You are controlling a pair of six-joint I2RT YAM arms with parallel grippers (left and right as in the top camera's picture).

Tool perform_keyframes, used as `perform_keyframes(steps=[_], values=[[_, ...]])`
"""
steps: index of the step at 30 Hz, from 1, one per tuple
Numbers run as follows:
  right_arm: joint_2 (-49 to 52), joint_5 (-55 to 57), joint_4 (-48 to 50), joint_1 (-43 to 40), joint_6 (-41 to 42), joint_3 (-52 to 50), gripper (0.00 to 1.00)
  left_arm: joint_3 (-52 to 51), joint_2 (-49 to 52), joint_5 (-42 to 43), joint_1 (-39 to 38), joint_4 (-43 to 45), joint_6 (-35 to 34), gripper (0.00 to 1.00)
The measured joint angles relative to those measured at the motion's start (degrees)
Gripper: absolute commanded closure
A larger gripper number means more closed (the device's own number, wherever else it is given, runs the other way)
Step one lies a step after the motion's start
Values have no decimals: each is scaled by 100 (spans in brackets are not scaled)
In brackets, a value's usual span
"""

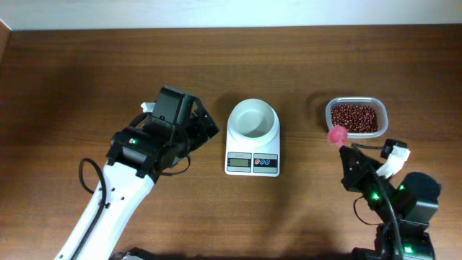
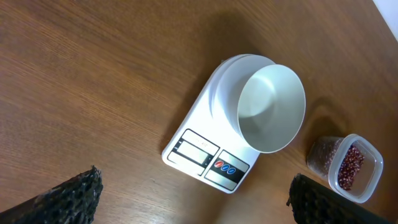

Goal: Scoop and weigh 50g on scale

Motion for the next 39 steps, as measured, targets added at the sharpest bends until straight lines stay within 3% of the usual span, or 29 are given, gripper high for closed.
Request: perform_keyframes(steps=[19, 23, 32, 39], values=[[-33, 1233, -3410, 2, -1088, 1670, 96, 0, 0, 0, 0, 0, 0, 1], [-33, 1237, -3499, 2, -1115, 1766, 96, 0, 0, 0, 0, -2, 0, 1], [-33, 1064, -3307, 2, 195, 1768, 96, 0, 0, 0, 0, 0, 0, 1], [-33, 730, -3373, 2, 527, 1770, 96, 0, 0, 0, 0, 22, 0, 1]])
